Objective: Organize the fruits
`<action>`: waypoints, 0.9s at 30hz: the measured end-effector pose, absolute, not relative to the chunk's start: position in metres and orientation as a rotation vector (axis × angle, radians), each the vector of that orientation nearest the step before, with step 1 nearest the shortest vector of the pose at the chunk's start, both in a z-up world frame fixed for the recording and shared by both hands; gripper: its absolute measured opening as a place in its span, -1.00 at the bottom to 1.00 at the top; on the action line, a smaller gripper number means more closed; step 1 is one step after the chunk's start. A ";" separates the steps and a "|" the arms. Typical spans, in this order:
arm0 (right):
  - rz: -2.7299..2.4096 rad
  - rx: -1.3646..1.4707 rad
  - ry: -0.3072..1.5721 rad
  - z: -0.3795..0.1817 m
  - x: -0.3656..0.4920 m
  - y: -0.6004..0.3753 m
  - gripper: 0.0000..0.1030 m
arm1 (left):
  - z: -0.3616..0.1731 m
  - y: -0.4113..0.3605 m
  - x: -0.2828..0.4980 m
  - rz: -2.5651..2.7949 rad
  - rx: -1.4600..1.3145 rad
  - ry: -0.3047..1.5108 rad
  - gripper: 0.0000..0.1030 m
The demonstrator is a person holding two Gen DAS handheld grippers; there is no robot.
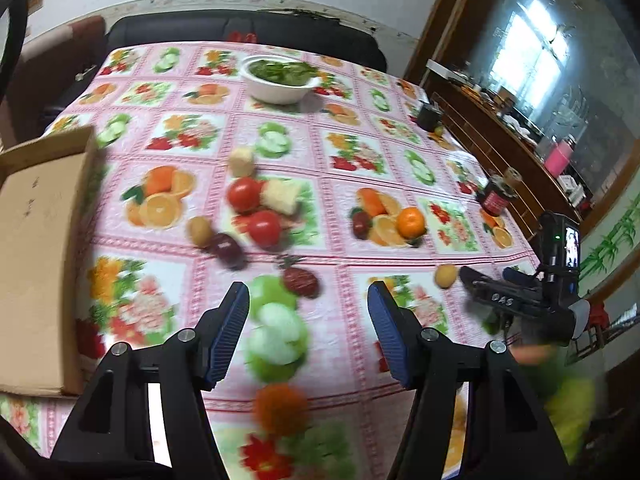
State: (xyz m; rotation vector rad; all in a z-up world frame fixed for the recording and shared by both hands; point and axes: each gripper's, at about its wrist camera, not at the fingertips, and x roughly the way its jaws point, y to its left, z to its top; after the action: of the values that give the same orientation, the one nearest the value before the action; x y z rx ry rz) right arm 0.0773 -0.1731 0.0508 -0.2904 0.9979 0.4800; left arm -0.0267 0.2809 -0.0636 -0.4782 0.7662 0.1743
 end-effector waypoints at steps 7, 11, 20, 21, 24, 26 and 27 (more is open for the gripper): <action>0.480 -0.291 0.998 0.051 0.077 -0.172 1.00 | -0.099 0.400 -0.118 0.184 -0.520 0.759 0.17; 0.480 -0.291 0.997 0.051 0.076 -0.172 1.00 | -0.101 0.423 -0.181 0.151 -0.485 0.758 0.17; 0.665 0.027 0.921 0.110 0.043 -0.208 0.80 | -0.075 0.472 -0.313 0.070 -0.408 0.757 0.17; 0.727 0.148 0.858 0.128 0.030 -0.221 0.82 | -0.060 0.465 -0.301 0.060 -0.405 0.767 0.17; 0.815 0.293 0.805 0.154 0.017 -0.234 1.00 | -0.007 0.445 -0.253 0.041 -0.385 0.791 0.17; 0.883 0.331 0.792 0.170 0.009 -0.236 1.00 | 0.005 0.433 -0.264 0.041 -0.373 0.788 0.17; 0.904 0.358 0.762 0.179 0.003 -0.238 1.00 | 0.021 0.432 -0.244 0.039 -0.370 0.794 0.17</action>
State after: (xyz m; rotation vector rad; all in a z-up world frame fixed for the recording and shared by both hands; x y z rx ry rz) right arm 0.0031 -0.2377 0.1790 0.3580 0.7624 0.9044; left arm -0.2438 0.4316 0.0213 -0.3700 0.7936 0.0393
